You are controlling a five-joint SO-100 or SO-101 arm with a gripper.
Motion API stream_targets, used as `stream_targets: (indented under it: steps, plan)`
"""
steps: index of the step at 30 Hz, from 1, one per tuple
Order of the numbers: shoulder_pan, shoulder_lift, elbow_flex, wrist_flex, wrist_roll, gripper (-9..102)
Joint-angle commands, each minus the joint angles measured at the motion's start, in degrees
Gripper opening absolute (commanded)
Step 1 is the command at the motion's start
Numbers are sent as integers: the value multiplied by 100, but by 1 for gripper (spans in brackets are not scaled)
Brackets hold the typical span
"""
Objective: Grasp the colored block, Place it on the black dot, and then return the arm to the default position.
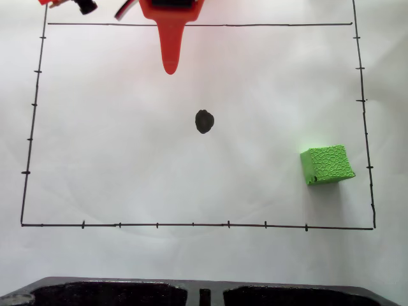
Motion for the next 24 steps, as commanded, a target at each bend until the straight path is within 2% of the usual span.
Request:
stream_targets:
  steps: [1,24]
  plan:
    - [-26,62,-35,-62,-44,0]
    - [-70,62,-44,-62,-114,0]
